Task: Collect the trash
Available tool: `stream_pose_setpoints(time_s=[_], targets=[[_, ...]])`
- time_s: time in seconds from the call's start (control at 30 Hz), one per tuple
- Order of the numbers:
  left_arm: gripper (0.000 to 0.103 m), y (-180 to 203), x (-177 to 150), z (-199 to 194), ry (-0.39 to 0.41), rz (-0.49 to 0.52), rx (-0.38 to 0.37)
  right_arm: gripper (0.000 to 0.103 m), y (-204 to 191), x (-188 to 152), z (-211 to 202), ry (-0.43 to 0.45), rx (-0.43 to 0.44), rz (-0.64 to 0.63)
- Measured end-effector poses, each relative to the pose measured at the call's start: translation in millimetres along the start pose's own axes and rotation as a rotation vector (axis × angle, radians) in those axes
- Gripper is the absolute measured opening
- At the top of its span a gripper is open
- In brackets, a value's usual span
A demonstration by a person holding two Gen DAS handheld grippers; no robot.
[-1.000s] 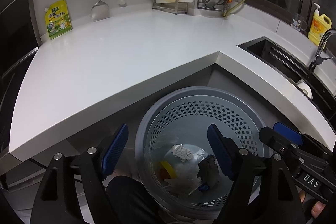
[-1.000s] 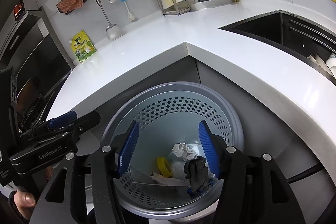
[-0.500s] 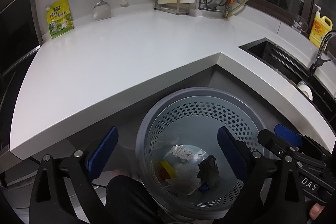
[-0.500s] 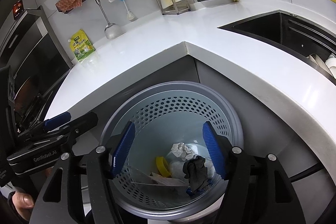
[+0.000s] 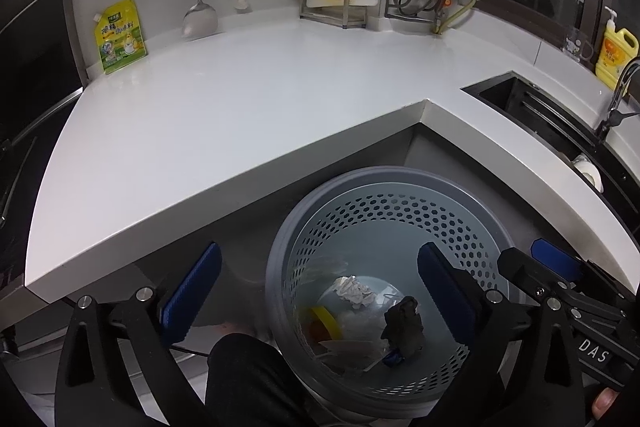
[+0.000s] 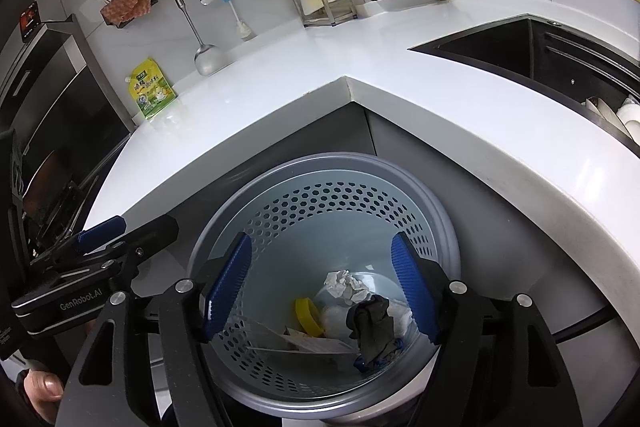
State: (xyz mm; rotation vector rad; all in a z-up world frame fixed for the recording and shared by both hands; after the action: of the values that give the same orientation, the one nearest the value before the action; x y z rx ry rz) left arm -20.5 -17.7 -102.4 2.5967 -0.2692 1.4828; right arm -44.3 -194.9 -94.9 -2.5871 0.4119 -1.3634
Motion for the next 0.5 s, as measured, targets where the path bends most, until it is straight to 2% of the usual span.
stream_pose_setpoints(time_s=[0.5], targets=[[0.097,0.0,0.5,-1.8,0.01,0.017,0.021,0.071,0.2,-0.9,0.4,-0.004,-0.001,-0.001]])
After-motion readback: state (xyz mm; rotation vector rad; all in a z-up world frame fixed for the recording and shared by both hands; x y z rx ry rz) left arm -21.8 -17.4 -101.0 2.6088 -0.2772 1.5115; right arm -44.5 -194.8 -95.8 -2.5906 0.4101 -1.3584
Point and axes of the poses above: each gripper's, at about its wrist camera, not at the fingertips, and z roughly the way its jaws point, y to its right, x to its top, the point moved 4 cm from there along z, roughly the way its jaws point, and after that the axes turned 15 degrees about y, right-handed, at the moved point
